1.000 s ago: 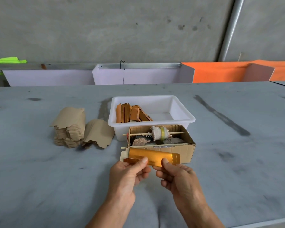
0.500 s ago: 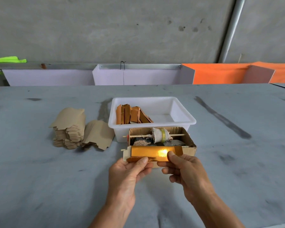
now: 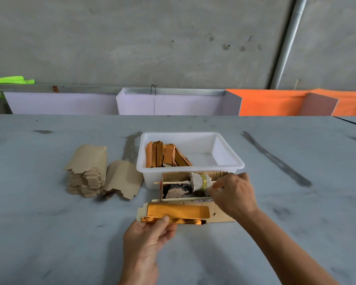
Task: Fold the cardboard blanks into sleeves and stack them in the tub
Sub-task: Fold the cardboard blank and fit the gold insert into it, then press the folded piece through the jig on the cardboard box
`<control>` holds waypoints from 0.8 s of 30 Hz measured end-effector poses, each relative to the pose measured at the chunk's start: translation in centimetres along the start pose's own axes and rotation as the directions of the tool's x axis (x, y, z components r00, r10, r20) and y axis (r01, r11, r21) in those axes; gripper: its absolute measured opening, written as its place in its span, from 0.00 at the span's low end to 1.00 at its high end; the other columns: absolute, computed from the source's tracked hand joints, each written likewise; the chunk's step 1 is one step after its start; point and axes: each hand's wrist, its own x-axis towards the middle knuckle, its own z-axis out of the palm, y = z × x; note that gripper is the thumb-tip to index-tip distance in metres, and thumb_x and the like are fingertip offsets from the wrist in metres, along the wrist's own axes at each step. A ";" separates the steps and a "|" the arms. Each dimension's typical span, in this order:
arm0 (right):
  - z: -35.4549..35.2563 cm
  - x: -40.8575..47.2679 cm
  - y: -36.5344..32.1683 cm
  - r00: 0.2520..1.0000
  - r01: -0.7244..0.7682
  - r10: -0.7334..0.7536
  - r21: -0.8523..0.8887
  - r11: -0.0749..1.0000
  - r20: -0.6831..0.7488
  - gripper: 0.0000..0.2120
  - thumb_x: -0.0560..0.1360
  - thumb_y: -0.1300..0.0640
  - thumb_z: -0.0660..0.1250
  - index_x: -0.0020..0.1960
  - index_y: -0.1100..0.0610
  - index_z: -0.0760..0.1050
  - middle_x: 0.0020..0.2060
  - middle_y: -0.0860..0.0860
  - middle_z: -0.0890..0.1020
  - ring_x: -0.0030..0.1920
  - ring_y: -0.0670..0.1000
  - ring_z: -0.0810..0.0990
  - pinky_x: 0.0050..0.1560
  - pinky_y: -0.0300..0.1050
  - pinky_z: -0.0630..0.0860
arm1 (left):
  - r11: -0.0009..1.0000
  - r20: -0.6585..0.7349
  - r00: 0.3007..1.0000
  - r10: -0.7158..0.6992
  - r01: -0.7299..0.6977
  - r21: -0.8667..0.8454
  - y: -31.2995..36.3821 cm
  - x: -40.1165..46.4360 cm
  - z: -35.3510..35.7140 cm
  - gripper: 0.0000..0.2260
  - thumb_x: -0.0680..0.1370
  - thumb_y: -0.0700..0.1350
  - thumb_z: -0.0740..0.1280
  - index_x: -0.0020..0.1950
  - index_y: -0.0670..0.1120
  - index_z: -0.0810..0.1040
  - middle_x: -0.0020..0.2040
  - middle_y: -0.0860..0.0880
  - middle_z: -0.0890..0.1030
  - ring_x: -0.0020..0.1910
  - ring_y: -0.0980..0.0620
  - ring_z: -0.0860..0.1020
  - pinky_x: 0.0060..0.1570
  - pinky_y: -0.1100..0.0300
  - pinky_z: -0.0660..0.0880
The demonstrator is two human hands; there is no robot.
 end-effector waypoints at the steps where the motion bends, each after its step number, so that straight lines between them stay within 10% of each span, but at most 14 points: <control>1: 0.2 0.3 -0.1 1.000 0.000 0.001 -0.033 0.999 0.023 0.11 0.75 0.48 0.62 0.48 0.50 0.82 0.48 0.47 0.80 0.55 0.51 0.67 0.50 0.41 0.66 | 1.000 -0.002 1.000 -0.008 0.008 -0.006 0.1 0.0 0.0 0.06 0.70 0.30 0.69 0.46 0.35 0.77 0.36 0.39 0.83 0.31 0.46 0.82 0.27 0.60 0.78; 9: 0.6 2.0 -0.8 0.965 -0.124 0.135 -0.062 0.990 0.223 0.08 0.73 0.52 0.62 0.37 0.52 0.68 0.41 0.49 0.74 0.52 0.52 0.68 0.47 0.42 0.66 | 0.999 0.003 0.999 -0.047 0.047 -0.006 1.0 0.2 0.2 0.08 0.70 0.31 0.70 0.47 0.35 0.77 0.36 0.38 0.83 0.32 0.44 0.83 0.27 0.60 0.77; 14: 0.8 2.9 -0.8 0.948 -0.247 0.237 0.019 0.969 0.211 0.13 0.69 0.54 0.69 0.52 0.53 0.74 0.43 0.49 0.75 0.54 0.53 0.72 0.49 0.44 0.70 | 0.997 -0.009 0.997 -0.079 0.079 0.000 1.0 0.0 0.3 0.07 0.70 0.31 0.70 0.47 0.36 0.77 0.37 0.37 0.83 0.33 0.43 0.83 0.26 0.59 0.78; 24: 1.1 3.1 -0.9 0.933 -0.344 0.328 0.096 0.934 0.149 0.14 0.68 0.54 0.73 0.52 0.55 0.75 0.43 0.50 0.80 0.50 0.51 0.78 0.54 0.46 0.72 | 0.996 -0.005 0.996 -0.088 0.088 -0.009 0.9 -0.5 0.8 0.07 0.70 0.30 0.69 0.46 0.36 0.76 0.37 0.38 0.84 0.33 0.43 0.83 0.27 0.60 0.78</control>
